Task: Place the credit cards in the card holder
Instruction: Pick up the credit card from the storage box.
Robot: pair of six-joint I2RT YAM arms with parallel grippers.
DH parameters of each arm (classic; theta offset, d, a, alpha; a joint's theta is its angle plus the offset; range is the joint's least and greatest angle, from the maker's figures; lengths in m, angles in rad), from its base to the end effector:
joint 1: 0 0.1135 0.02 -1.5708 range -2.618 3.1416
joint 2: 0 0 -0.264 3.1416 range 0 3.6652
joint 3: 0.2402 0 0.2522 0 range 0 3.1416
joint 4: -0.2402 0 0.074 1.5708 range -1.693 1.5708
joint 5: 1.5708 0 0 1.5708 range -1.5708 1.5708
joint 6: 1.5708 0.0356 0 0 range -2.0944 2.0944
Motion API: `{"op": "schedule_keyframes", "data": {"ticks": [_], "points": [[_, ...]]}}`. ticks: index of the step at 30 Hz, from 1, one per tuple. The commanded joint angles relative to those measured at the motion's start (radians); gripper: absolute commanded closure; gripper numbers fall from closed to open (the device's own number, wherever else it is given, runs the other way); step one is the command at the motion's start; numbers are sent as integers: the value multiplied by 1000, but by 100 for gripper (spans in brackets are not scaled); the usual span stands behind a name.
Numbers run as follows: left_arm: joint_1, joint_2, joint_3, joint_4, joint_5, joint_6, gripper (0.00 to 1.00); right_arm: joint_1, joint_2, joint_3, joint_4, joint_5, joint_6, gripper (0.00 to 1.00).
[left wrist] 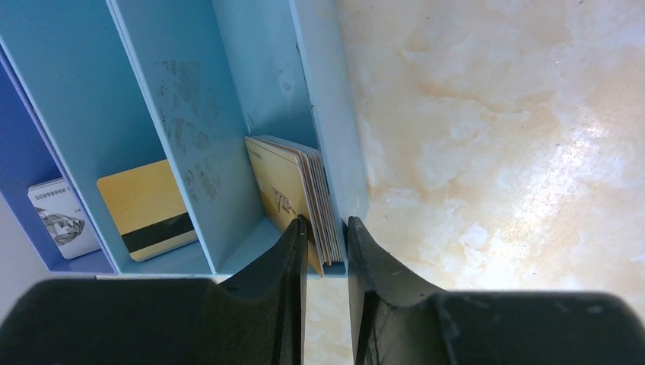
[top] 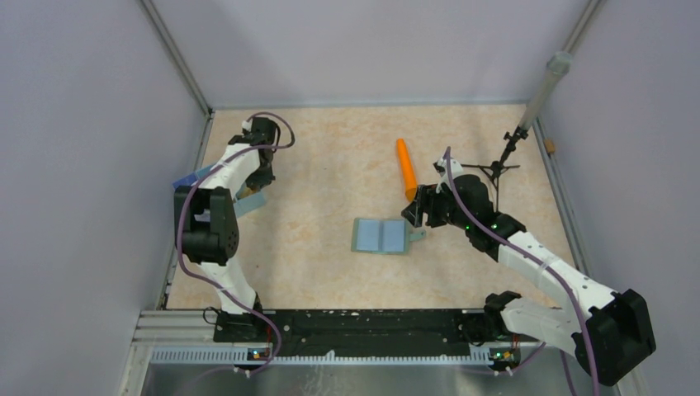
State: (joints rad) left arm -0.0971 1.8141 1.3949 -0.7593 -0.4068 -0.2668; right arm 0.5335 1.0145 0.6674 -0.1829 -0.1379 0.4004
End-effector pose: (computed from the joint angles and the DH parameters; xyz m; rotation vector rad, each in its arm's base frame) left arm 0.3722 -0.0221 0.2262 -0.3330 2.6330 0.4425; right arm 0.1918 0.1190 0.2555 -0.2304 2.1629 0.6948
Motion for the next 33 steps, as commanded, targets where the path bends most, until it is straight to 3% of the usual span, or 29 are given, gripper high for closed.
{"op": "schedule_keyframes", "data": {"ticks": [1, 33], "points": [[-1, -74, -11, 35, 15, -5, 81, -9, -16, 12, 15, -15, -7, 33], [38, -103, -34, 49, 167, -44, 85, -8, -13, 20, 9, -27, -6, 34]]}}
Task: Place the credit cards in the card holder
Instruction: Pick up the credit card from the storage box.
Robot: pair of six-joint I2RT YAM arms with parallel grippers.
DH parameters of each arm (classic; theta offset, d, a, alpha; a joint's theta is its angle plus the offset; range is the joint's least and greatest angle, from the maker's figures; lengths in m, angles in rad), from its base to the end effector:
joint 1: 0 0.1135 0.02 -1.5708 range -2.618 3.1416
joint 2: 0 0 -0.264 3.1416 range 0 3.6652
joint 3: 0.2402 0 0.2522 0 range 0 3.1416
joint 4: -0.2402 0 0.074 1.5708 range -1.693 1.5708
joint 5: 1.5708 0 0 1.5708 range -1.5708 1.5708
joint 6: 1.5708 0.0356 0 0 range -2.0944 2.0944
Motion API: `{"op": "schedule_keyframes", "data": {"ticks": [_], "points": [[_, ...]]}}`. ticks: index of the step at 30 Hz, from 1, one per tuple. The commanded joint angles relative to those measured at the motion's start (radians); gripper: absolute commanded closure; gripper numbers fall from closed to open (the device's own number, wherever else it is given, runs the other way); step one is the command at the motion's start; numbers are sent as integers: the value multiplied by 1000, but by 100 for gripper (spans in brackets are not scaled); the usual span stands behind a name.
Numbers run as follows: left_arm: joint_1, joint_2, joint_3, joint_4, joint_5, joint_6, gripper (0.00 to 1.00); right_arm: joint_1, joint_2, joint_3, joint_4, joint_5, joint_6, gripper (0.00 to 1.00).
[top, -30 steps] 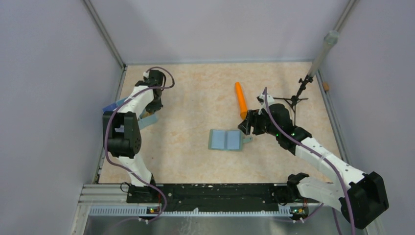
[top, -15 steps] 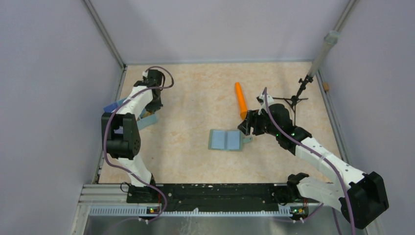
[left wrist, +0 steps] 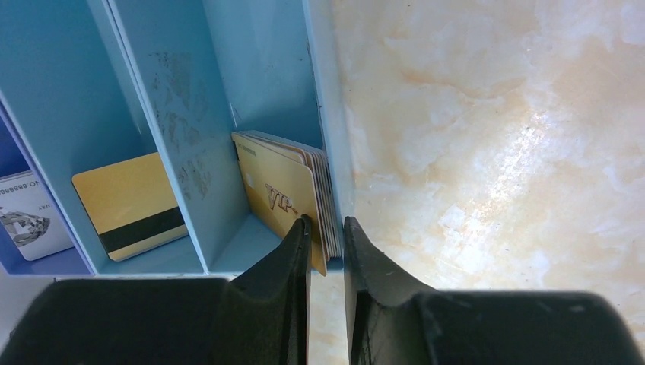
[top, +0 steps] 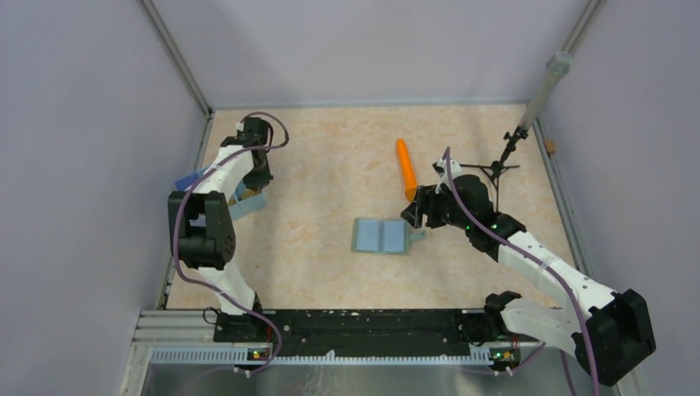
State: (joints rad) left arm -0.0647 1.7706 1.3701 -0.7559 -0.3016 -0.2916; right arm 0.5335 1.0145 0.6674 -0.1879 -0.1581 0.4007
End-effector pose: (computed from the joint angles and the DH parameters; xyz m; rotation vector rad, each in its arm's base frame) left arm 0.3648 -0.0130 0.2331 -0.3866 2.6403 0.2995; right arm 0.1911 0.1194 0.2551 -0.2429 2.1699 0.7139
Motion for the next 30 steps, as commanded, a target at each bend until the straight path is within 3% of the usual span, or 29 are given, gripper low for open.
{"op": "schedule_keyframes", "data": {"ticks": [1, 15, 22, 30], "points": [[7, -62, -10, 48, 65, -20, 85, -9, -13, 20, 15, -6, -6, 34], [22, -77, -16, 48, 79, -19, 89, -8, -10, 29, 12, -6, -8, 34], [25, -88, -10, 38, 63, -21, 99, -9, -7, 33, 10, -7, -9, 34], [25, -197, -19, -19, 21, -22, 100, -9, -19, 47, -10, -6, -14, 34]]}}
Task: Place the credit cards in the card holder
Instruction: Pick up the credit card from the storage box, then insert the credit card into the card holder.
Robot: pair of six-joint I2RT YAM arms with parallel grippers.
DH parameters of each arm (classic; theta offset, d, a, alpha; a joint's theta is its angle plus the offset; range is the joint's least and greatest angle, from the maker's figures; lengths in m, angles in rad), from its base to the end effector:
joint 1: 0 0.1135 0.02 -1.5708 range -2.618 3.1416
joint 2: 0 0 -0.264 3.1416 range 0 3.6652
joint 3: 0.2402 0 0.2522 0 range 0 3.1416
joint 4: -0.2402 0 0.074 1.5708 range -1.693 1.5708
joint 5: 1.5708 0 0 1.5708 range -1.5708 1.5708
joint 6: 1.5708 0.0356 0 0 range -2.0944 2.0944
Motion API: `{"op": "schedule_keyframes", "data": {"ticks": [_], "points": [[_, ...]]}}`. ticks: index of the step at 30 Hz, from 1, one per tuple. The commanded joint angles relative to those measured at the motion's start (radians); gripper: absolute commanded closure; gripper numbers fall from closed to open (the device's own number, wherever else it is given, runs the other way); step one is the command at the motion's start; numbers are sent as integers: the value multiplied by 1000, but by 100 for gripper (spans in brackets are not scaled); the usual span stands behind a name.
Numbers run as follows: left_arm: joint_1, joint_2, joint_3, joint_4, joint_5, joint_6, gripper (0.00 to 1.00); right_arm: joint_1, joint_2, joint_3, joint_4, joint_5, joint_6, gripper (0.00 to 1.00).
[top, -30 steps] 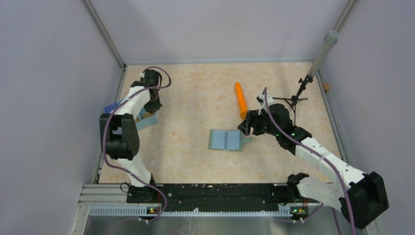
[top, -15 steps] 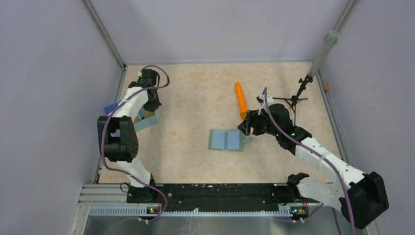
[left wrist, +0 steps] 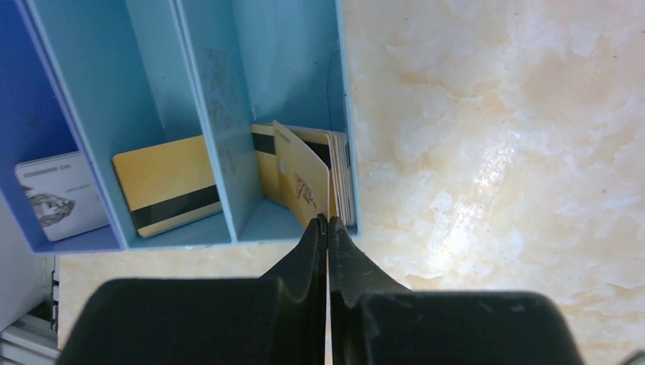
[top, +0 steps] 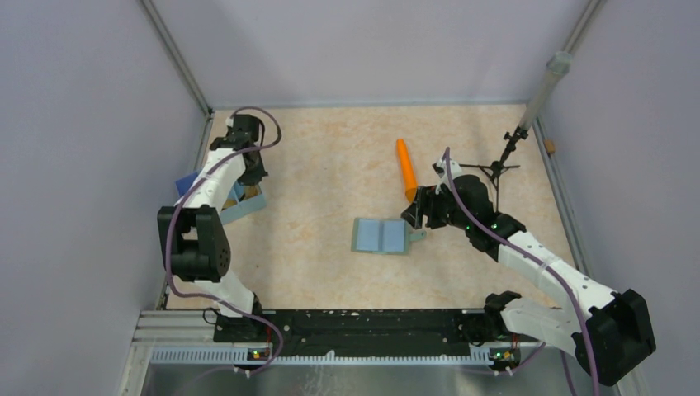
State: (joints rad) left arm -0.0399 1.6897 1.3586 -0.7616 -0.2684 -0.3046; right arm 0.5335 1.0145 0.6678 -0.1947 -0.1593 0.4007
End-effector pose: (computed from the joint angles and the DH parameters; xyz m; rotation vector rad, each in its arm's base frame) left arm 0.3524 -0.0046 0.2566 -0.4307 2.5826 0.2388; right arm 0.1908 0.1192 0.2546 -0.2437 2.1766 0.7131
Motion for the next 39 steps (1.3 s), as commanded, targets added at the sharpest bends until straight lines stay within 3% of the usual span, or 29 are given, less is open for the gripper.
{"op": "schedule_keyframes", "data": {"ticks": [1, 10, 17, 26, 32, 39], "points": [[0, -136, -12, -16, -10, -6, 100, -9, -21, 49, -5, -4, -15, 34], [-1, -315, -69, -7, -1, 53, 100, -9, -29, 68, -15, -13, -41, 34], [-74, -465, -95, 54, 197, 118, 100, -8, -81, 102, 32, -117, -81, 32], [-312, -516, -112, 122, 786, 200, 100, -9, -100, 127, 182, -478, -106, 28], [-369, -504, -210, 239, 1277, 163, 100, -9, -65, 159, 255, -687, -84, 25], [-449, -499, -263, 328, 1463, 103, 100, -6, 31, 189, 219, -841, -85, 28]]}}
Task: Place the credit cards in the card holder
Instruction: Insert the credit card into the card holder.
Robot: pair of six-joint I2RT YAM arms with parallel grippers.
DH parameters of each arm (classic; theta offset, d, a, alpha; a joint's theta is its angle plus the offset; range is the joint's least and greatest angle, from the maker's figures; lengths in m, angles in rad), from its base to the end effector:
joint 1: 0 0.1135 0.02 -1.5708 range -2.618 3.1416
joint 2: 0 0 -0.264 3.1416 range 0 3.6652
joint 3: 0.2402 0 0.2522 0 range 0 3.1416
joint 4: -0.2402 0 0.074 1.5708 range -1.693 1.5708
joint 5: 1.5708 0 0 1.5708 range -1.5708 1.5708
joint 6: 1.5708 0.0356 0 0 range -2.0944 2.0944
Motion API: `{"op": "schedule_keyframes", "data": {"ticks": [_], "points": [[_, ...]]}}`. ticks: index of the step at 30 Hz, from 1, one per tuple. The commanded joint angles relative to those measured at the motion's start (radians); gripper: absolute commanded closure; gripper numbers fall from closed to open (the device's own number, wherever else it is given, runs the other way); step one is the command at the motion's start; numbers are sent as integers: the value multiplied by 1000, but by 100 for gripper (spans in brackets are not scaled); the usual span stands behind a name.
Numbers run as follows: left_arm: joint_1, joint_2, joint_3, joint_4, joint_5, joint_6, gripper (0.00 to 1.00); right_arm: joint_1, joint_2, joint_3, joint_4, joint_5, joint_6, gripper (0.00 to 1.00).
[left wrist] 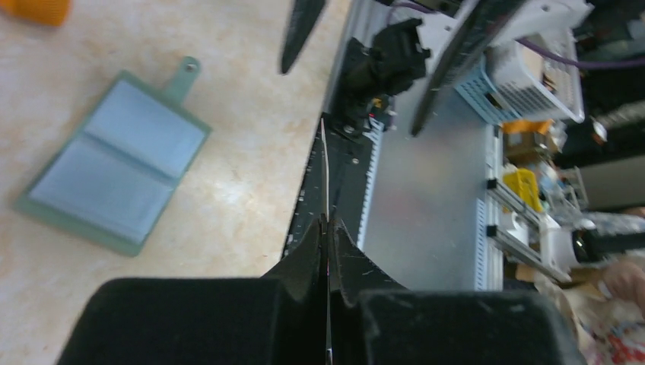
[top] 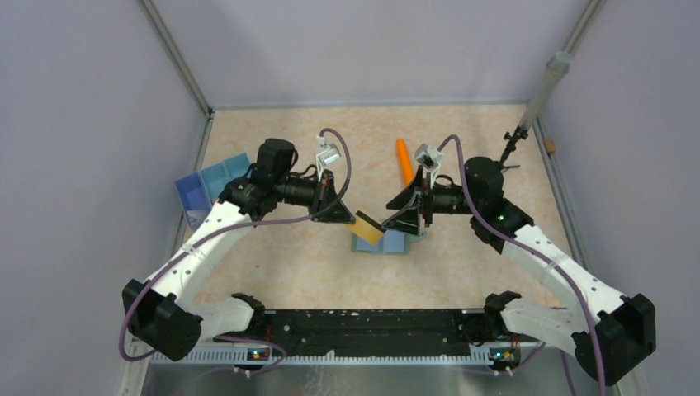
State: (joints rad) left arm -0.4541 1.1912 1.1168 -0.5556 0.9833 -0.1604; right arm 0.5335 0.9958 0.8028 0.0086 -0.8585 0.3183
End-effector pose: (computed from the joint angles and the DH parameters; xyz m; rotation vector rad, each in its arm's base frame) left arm 0.2087 -0.1348 0.3451 0.8877 2.0275 -1.4185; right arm 0.1791 0.1371 0.3291 -0.8601 1.6893 1.3467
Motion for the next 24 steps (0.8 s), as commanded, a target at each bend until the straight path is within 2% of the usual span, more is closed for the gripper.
{"op": "schedule_keyframes", "data": {"ticks": [1, 5, 7, 12, 14, 15, 16, 18, 20, 22, 24], "points": [[-45, 0, -25, 134, 217, -52, 100, -2, 67, 55, 12, -163, 0, 30], [-62, 13, -33, 138, 202, -55, 100, 55, 108, 62, 37, -227, 17, 39], [-64, 21, -39, 138, 185, -52, 100, 84, 117, 65, 52, -225, 22, 47], [-69, 36, -41, 135, 156, -53, 100, 98, 137, 61, 69, -193, 38, 82], [-72, 36, -42, 135, 125, -62, 100, 99, 142, 61, 51, -138, 31, 100], [-72, 38, -44, 143, 73, -75, 100, 99, 145, 61, 27, -70, 25, 100], [-73, 42, -48, 152, 27, -95, 88, 98, 145, 57, 4, 17, 31, 100], [-73, 54, -76, 197, -96, -158, 47, 92, 155, 26, -25, 229, 74, 100], [-74, 57, -139, 284, -246, -242, 25, 68, 186, -18, -17, 335, 161, 100], [-75, 69, -205, 377, -409, -340, 21, 49, 227, -69, 62, 385, 246, 100], [-79, 106, -253, 448, -479, -440, 22, 43, 267, -113, 134, 404, 305, 100]]}}
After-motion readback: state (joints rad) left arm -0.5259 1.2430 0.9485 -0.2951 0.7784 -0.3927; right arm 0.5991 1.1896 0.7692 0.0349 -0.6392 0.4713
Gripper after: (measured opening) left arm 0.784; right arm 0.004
